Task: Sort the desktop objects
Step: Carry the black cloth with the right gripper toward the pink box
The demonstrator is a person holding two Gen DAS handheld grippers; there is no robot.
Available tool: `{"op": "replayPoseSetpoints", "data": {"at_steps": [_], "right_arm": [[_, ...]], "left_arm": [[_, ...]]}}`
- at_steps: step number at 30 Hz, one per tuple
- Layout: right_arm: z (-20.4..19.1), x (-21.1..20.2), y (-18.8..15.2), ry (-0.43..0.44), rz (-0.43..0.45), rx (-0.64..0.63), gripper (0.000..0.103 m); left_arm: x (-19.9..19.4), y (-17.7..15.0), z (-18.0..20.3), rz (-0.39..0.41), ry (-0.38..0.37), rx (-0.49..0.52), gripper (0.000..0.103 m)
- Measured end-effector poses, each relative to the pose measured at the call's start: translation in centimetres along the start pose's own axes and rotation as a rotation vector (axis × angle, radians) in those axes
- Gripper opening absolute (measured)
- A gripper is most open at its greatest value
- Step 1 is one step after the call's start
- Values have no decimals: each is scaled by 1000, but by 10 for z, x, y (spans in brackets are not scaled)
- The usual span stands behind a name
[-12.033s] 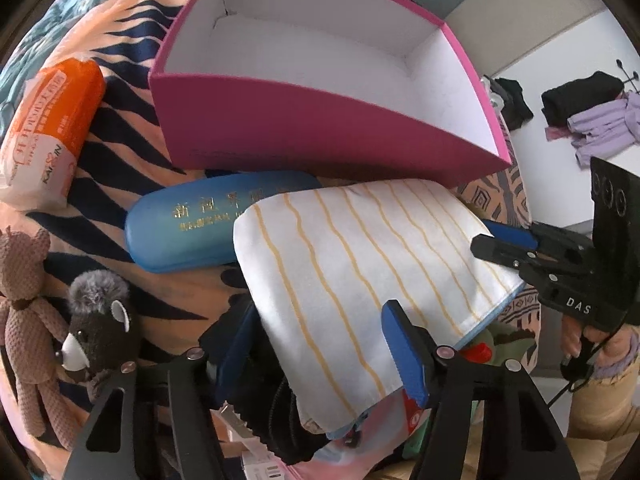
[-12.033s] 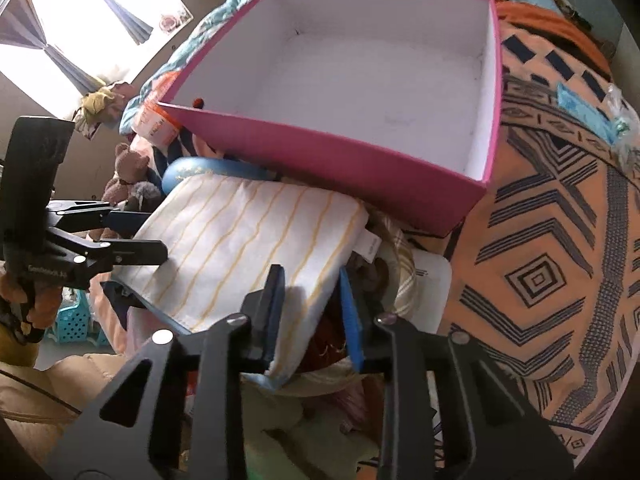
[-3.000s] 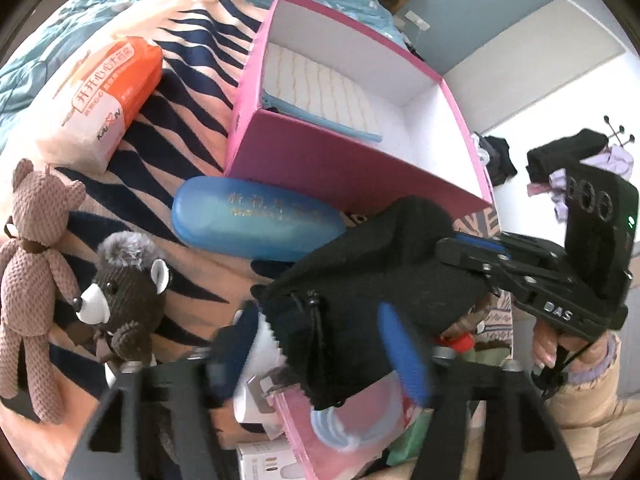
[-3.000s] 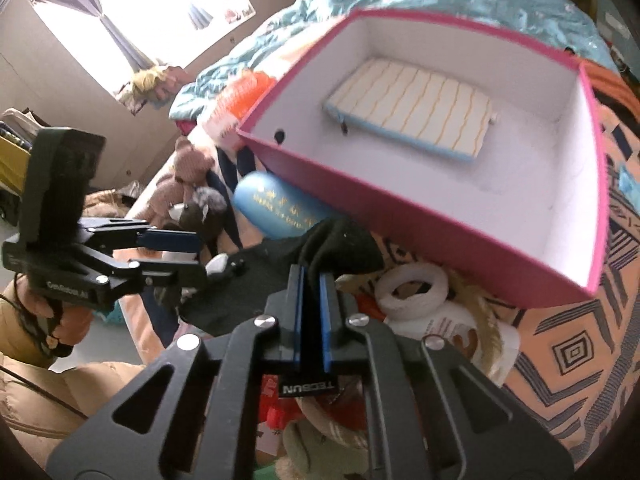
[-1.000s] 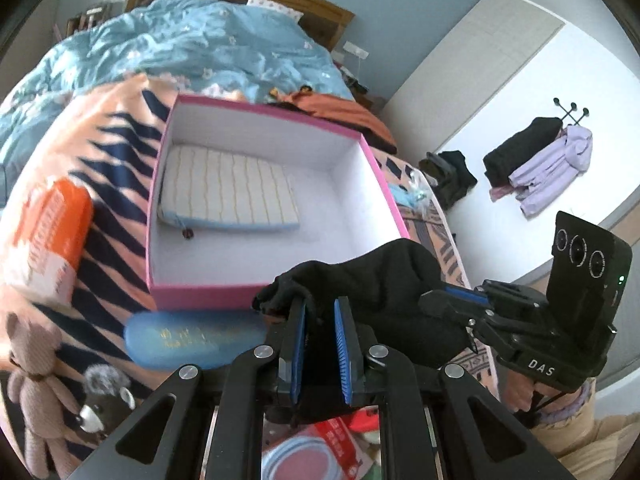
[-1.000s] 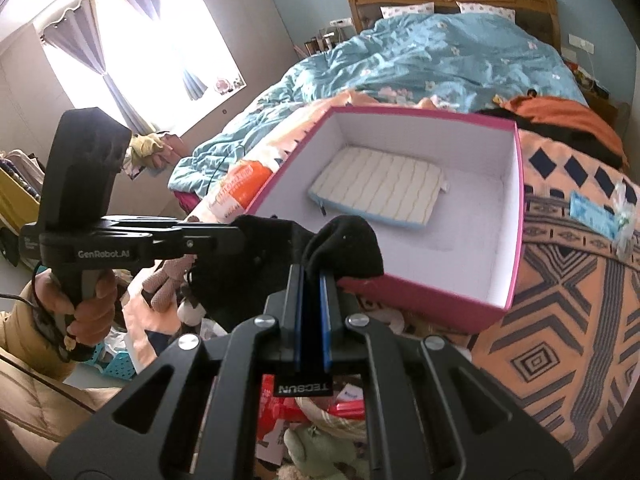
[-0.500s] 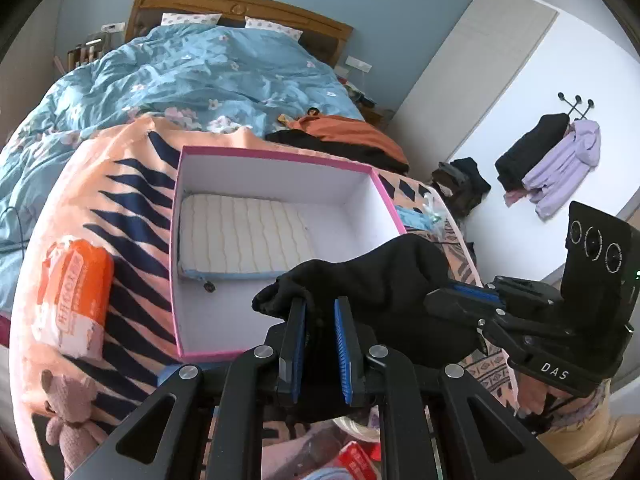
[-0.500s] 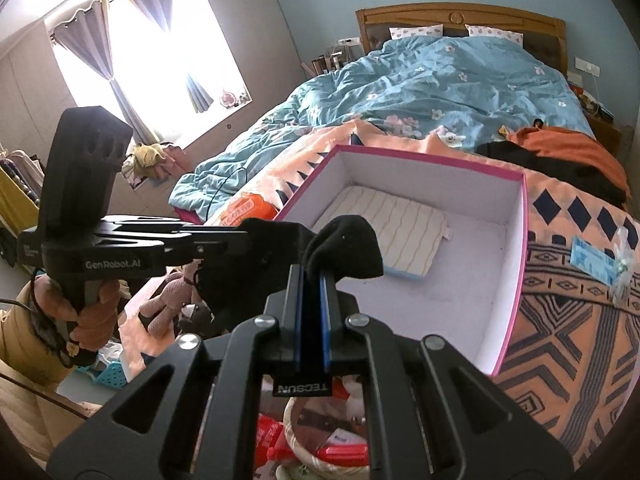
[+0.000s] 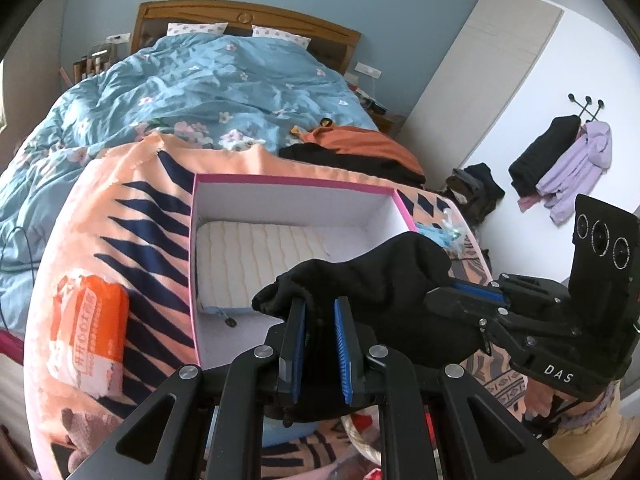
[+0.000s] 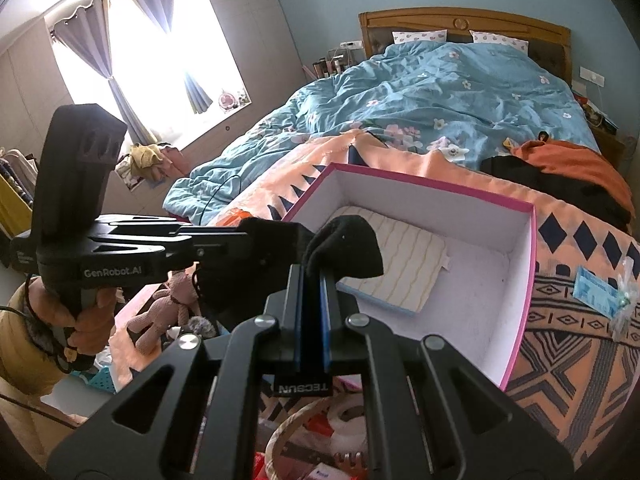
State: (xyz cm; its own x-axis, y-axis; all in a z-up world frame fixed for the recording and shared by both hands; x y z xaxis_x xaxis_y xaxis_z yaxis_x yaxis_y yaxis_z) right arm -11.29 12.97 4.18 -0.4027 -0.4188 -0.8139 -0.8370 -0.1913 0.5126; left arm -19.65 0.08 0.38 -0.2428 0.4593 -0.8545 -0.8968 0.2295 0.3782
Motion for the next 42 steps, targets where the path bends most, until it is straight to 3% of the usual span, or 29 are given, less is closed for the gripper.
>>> {"op": "replayPoseSetpoints", "data": {"at_steps": [42], "right_arm": [[44, 71, 58, 4, -78, 33, 8]], "left_arm": [[50, 68, -33, -30, 156, 7, 13]]}}
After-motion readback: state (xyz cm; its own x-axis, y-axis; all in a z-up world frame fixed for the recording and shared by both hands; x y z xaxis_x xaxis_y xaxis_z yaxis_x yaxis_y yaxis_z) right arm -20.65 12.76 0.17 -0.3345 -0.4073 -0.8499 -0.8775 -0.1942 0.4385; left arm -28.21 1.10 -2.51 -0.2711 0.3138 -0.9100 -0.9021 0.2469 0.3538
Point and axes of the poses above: each gripper's, at about its wrist camera, not at the fingertips, and x roughly the way its jaws point, z to its right, y to its top, the point moved 4 cm from there along x, roughly the way its jaws point, and after that the axes turned 15 degrees about -z, right-handed, at the moved point
